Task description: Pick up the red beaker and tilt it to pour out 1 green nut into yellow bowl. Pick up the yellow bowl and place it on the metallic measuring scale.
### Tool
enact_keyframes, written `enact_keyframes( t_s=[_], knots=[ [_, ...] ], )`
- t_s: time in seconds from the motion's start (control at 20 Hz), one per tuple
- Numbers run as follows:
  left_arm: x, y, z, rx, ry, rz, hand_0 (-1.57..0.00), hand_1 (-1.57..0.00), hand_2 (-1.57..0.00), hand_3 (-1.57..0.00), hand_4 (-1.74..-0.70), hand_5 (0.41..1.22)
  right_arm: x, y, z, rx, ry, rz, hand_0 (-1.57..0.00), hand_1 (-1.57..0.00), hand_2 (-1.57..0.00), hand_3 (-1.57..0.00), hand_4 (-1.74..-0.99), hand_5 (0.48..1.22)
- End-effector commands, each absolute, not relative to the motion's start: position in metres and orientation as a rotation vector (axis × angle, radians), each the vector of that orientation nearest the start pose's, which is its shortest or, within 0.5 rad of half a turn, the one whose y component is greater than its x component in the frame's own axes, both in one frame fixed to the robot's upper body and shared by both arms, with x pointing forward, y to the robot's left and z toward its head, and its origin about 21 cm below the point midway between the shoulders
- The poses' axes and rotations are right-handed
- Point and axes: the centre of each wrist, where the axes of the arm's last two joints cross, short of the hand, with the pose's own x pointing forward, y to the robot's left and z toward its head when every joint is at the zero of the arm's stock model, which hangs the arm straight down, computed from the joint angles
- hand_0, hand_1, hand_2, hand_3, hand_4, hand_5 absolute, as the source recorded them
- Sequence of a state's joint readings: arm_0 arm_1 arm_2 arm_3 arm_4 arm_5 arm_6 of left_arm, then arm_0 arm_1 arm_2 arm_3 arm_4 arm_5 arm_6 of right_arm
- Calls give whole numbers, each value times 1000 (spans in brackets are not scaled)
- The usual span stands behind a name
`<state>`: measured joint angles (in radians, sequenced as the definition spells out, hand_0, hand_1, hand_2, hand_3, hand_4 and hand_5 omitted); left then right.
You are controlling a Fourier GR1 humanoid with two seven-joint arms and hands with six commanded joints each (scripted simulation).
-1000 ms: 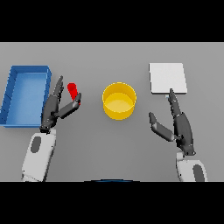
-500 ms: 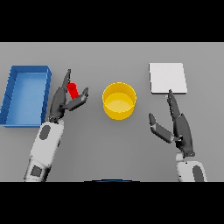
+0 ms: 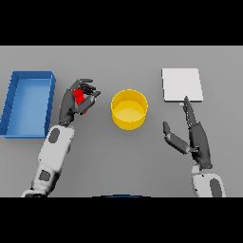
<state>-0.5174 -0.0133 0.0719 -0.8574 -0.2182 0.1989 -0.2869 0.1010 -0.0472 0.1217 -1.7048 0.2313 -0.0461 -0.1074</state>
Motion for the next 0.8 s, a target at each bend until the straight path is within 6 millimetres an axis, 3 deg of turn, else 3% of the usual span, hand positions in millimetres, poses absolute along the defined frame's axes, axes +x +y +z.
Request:
enact_keyframes(
  t_s=[0.0,0.1,0.15,0.3,0.5,0.6,0.75],
  knots=[
    [358,175,-37,193,-1669,-233,-932,-953,-950,-761,-1529,990,221,-216,11,-160,-1732,263,1,1,1,1,-1241,695],
    [358,172,-39,169,-1699,-226,-1162,-1176,-1173,-997,-1601,1073,220,-218,11,-163,-1734,245,1,1,1,1,-1233,688],
    [359,169,-39,170,-1693,-220,-1244,-1255,-1253,-1111,-1572,1103,223,-216,11,-166,-1728,240,1,1,1,1,-1233,686],
    [358,171,-39,174,-1702,-187,-1403,-1409,-1408,-1336,-1654,1127,225,-213,9,-176,-1724,247,1,1,1,1,-1207,677],
    [366,168,-19,202,-1736,-211,-1502,-1505,-1504,-1475,-1706,1126,227,-216,9,-200,-1736,266,1,1,1,1,-1160,664],
    [369,177,-8,229,-1748,-255,-1527,-1529,-1528,-1509,-1718,1126,226,-214,5,-217,-1732,280,1,1,1,1,-1127,659],
    [376,177,19,291,-1787,-441,-1549,-1549,-1549,-1539,-1729,1134,225,-212,8,-237,-1739,295,1,1,1,1,-1103,656]
  ],
)
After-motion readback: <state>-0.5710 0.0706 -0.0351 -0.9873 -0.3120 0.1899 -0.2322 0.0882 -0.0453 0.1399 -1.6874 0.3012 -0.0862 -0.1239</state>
